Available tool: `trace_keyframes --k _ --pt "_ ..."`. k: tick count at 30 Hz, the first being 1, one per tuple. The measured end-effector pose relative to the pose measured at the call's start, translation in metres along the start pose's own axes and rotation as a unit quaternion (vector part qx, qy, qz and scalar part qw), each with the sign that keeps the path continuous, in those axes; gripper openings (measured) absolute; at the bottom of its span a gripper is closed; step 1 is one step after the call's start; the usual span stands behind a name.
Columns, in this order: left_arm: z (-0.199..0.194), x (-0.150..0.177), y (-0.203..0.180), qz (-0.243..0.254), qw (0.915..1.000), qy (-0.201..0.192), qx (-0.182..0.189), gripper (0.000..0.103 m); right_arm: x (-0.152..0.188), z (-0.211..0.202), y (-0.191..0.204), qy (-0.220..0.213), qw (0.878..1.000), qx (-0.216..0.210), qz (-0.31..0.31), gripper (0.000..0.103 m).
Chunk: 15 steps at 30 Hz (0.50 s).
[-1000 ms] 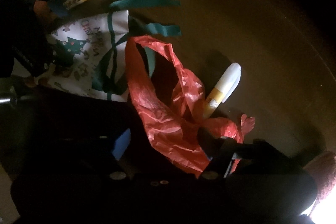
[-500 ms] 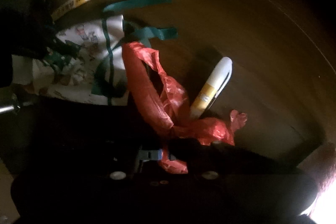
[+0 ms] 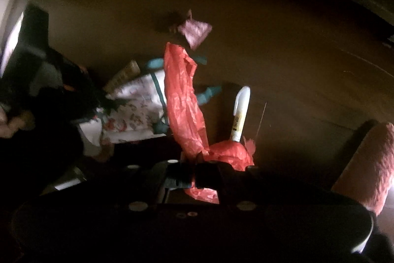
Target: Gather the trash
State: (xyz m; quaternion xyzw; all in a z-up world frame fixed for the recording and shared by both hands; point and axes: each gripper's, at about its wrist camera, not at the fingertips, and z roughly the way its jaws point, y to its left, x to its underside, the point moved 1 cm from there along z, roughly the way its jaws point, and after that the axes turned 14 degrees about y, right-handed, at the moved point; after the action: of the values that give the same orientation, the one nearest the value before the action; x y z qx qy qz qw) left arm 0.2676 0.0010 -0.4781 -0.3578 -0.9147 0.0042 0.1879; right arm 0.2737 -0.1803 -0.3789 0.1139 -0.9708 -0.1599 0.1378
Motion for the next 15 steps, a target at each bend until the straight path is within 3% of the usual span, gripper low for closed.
trace_keyframes --k 10,15 --pt "-0.116 0.035 -0.002 -0.057 0.9958 -0.056 -0.045 0.005 0.054 -0.087 0.005 -0.115 0.991 -0.041 0.057 0.001" --pt "-0.181 0.065 -0.011 -0.109 0.9864 -0.119 -0.033 0.005 0.080 -0.127 0.020 -0.170 0.981 -0.064 0.062 0.001"
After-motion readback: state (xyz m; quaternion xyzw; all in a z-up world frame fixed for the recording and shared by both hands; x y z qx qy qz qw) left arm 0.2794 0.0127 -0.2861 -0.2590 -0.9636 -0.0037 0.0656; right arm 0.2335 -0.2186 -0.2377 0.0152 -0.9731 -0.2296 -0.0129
